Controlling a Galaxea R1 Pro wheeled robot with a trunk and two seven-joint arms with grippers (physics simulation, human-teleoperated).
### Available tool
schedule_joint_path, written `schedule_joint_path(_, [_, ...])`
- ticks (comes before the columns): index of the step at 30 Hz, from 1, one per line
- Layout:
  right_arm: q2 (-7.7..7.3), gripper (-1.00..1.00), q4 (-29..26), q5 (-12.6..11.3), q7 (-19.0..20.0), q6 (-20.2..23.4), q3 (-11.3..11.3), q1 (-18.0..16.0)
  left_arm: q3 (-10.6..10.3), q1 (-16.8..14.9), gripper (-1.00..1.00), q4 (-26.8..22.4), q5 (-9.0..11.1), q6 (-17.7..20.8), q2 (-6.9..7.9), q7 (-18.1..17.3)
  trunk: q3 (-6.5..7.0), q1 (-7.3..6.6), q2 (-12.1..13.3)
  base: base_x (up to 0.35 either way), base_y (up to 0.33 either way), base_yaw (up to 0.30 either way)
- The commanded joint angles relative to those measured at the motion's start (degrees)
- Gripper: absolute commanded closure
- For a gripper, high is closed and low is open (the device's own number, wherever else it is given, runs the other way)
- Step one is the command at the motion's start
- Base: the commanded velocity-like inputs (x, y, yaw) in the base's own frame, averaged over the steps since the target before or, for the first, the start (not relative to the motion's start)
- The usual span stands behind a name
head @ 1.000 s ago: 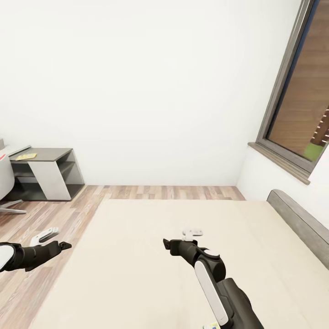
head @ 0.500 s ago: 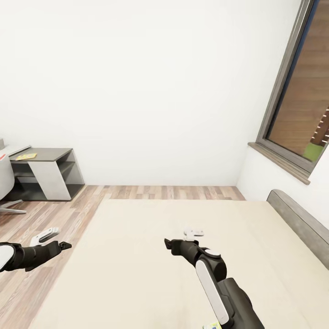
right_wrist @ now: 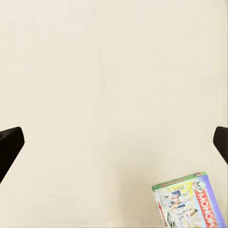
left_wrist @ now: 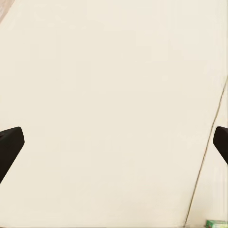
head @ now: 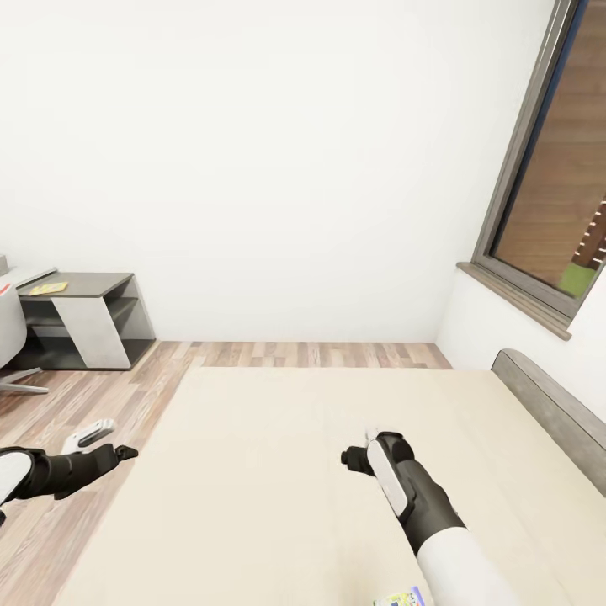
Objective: Put all the toys in the child's room - the three board games (two on the bed and one on the table), the two jigsaw puzzles on the table, and the tennis ball on the table - inside the toy box on the table in the child's room.
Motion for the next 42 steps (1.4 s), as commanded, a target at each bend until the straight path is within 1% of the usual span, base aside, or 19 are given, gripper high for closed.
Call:
schedule_joint_path(1, [0.00,-1.00,1.3,-0.6,-0.8,0.2,0.0,-0.7,-0.1,-0.1,-1.00,-0.1,0.6,0.1,-0.27,0.6,-0.14,0.03,-0.1,0.000,0.000,0.000])
schedule_joint_path(3, [-0.03,-1.00,4.5,-0.5,-1.3,0.5,-0.4,-2.2,-0.4,-0.1,-1.00,-0.3,0.6,0.3,-1.63,0.5,-0.14,0.03,-0.1,0.000,0.000,0.000])
schedule_joint_path(6, [-0.19,-1.00,6.0,-0.7,-1.3,1.1,-0.6,-2.9,-0.9,-0.1,-1.00,-0.4,0.7,0.4,-3.16,0.4,-0.14,0.03,-0.1,0.000,0.000,0.000])
schedule_joint_path(8, [-0.21,-1.00,6.3,-0.7,-1.3,1.3,-0.6,-3.1,-1.0,-0.1,-1.00,-0.4,0.9,0.4,-3.88,0.0,-0.14,0.03,-0.1,0.000,0.000,0.000])
schedule_joint_path(10, [-0.27,-1.00,6.5,-0.7,-1.4,1.4,-0.7,-3.2,-0.8,-0.1,-1.00,-0.4,1.1,0.6,-4.27,-1.8,-0.14,0.03,-0.1,0.000,0.000,0.000])
schedule_joint_path(12, [-0.33,-1.00,6.5,-0.6,-1.4,1.4,-0.6,-3.2,-0.5,-0.1,-1.00,-0.4,1.3,1.4,-4.39,-5.8,-0.14,0.03,-0.1,0.000,0.000,0.000])
schedule_joint_path(14, [-0.40,-1.00,6.7,-0.4,-1.5,1.4,-0.6,-3.2,-0.4,-0.1,-1.00,-0.4,1.6,3.5,-4.44,-14.5,-0.14,0.03,-0.1,0.000,0.000,0.000])
schedule_joint_path(15, [-0.43,-1.00,6.7,-0.3,-1.6,1.4,-0.6,-3.2,-0.4,-0.1,-1.00,-0.4,1.6,4.1,-4.47,-17.0,-0.14,0.03,-0.1,0.000,0.000,0.000])
schedule_joint_path(16, [-0.47,-1.00,6.8,-0.3,-1.6,1.5,-0.6,-3.2,-0.4,-0.1,-1.00,-0.3,1.6,5.1,-4.51,-21.9,-0.14,0.03,-0.1,0.000,0.000,0.000])
schedule_joint_path(17, [-0.48,-1.00,6.8,-0.2,-1.6,1.5,-0.6,-3.2,-0.4,-0.1,-1.00,-0.3,1.6,5.5,-4.53,-24.2,-0.14,0.03,-0.1,0.000,0.000,0.000])
schedule_joint_path(19, [-0.68,-1.00,7.0,-0.1,-1.7,1.5,-0.6,-3.2,-0.5,-0.1,-1.00,-0.3,1.6,6.4,-4.51,-31.4,-0.16,0.03,-0.1,0.000,0.000,0.000])
schedule_joint_path(22, [-1.18,-1.00,7.1,-0.1,-1.7,1.6,-0.4,-3.2,-0.5,-0.2,-1.00,0.4,1.2,6.7,-4.54,-35.8,-0.31,0.03,-0.1,0.000,0.000,0.000])
schedule_joint_path(26, [-1.65,-1.00,7.1,-0.1,-2.0,1.7,-0.3,-3.2,-0.4,-0.2,-1.00,0.6,1.1,6.8,-4.40,-37.6,-0.63,0.03,-0.1,0.000,0.000,0.000])
schedule_joint_path(31, [-1.92,-1.00,8.1,-0.2,-2.1,1.9,-0.6,-3.4,-0.3,-0.2,-1.00,0.6,1.2,6.9,-4.23,-38.1,-1.09,0.03,-0.1,0.000,0.000,0.000])
schedule_joint_path(36, [-2.33,-1.00,8.7,-0.2,-2.3,6.9,-0.6,-3.1,-0.4,-0.2,-1.00,0.6,1.4,7.0,-4.16,-38.2,-1.56,0.03,-0.1,0.000,0.000,0.000])
schedule_joint_path(37, [-2.52,-1.00,8.8,-0.2,-2.3,7.2,-0.6,-3.0,-0.4,-0.2,-1.00,0.6,1.3,7.0,-4.16,-38.2,-1.65,0.03,-0.1,0.000,0.000,0.000])
schedule_joint_path(38, [-2.84,-1.00,8.8,-0.2,-2.3,7.3,-0.6,-2.9,-0.4,-0.2,-1.00,0.6,1.3,7.0,-4.17,-38.2,-1.75,0.03,-0.1,0.000,0.000,0.000])
schedule_joint_path(41, [-4.89,-1.00,8.9,-0.4,-2.1,6.7,-0.6,-2.8,-0.6,-0.2,-1.00,0.6,1.2,7.0,-4.26,-38.2,-2.03,0.03,-0.1,0.000,0.000,0.000])
schedule_joint_path(42, [-5.25,-1.00,8.9,-0.5,-2.0,6.4,-0.5,-2.7,-0.7,-0.2,-1.00,0.6,1.2,7.0,-4.27,-38.2,-2.12,0.03,-0.1,0.000,0.000,0.000])
